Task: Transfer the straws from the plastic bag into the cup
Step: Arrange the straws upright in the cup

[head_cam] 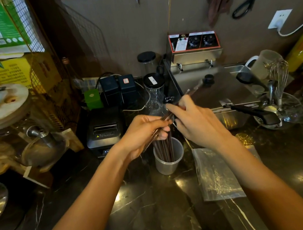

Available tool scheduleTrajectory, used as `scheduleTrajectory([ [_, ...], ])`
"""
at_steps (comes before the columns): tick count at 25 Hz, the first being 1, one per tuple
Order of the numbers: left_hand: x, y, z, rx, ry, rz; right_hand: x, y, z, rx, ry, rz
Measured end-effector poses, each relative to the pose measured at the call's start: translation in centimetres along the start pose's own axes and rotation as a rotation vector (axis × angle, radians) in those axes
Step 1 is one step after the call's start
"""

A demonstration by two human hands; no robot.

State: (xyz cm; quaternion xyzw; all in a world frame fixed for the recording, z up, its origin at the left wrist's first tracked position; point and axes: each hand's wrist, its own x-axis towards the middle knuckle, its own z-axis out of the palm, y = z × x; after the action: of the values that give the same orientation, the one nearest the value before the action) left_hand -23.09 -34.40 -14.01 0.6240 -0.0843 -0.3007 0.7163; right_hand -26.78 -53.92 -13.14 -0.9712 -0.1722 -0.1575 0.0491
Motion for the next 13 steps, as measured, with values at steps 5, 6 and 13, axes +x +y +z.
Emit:
scheduleTrajectory([
  [5, -0.9, 1.7, 0.0, 0.097, -0.031, -0.022, -0.3, 0.0, 0.8, 0.022, 0.124, -0.028],
  [6, -0.9, 2.0, -0.3, 0.076, 0.003, -0.01, -0.1, 0.3, 1.0, 0.122, 0.159, 0.018],
  [13, 0.2, 0.3, 0.2, 0.345, 0.144, 0.315, 0.3, 0.9, 2.5, 1.091, -0.236, 0.524],
])
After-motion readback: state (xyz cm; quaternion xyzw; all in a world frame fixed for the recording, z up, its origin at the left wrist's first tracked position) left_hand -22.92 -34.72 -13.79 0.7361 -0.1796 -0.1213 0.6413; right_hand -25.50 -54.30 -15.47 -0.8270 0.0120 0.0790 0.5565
